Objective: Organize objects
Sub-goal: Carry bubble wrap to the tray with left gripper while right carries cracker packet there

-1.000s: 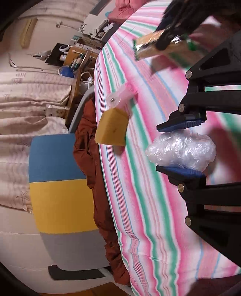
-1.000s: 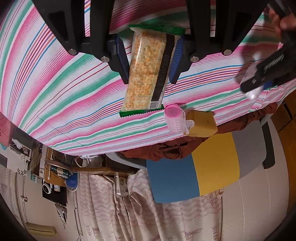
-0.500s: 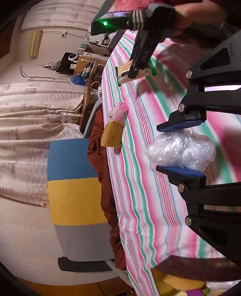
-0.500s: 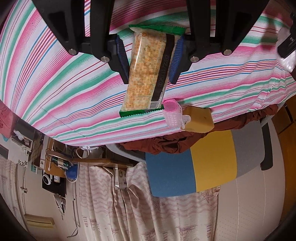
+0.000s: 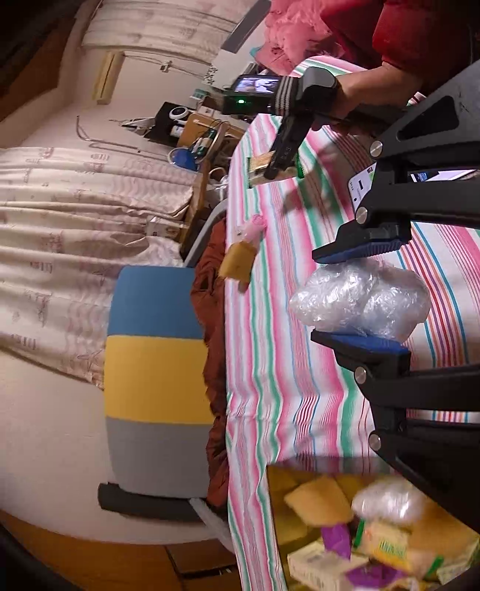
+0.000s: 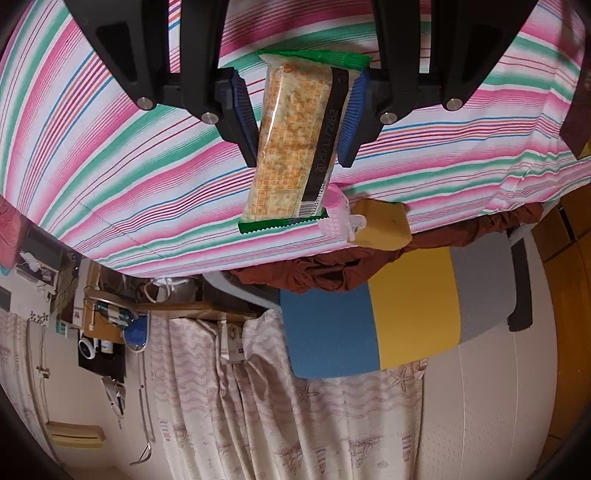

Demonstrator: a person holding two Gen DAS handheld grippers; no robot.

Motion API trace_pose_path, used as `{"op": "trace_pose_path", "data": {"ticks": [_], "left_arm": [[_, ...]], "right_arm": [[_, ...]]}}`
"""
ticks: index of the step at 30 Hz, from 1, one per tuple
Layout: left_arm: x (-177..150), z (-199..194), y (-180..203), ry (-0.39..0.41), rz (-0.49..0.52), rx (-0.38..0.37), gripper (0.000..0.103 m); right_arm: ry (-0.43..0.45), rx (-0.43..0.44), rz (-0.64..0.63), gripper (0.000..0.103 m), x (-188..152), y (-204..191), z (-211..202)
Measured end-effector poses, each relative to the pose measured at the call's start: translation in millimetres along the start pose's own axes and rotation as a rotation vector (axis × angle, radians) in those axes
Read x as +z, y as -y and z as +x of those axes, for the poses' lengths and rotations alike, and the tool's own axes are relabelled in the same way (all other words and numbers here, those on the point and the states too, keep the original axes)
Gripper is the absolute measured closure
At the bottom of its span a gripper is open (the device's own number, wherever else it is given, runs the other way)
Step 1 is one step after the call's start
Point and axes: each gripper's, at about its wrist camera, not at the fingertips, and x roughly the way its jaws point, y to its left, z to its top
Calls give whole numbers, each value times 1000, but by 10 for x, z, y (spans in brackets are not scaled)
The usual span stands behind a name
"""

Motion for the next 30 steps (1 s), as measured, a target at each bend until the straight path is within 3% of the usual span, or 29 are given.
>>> {"op": "trace_pose_path", "data": {"ticks": [9, 13, 21, 30], "left_arm": [[-4, -342, -595, 7, -63, 79, 66], [1, -377, -858, 0, -103, 132, 66], [95, -360, -1534, -47, -266, 206, 65], [307, -88, -2248, -150, -343, 268, 65]], "right_arm": [[-26, 88, -26, 60, 38, -109, -364], [-35, 189, -28, 60, 63, -305, -600], [-56, 430, -31, 60, -60, -1013, -1125], [-111, 629, -78, 60, -202, -1791, -1457]]}}
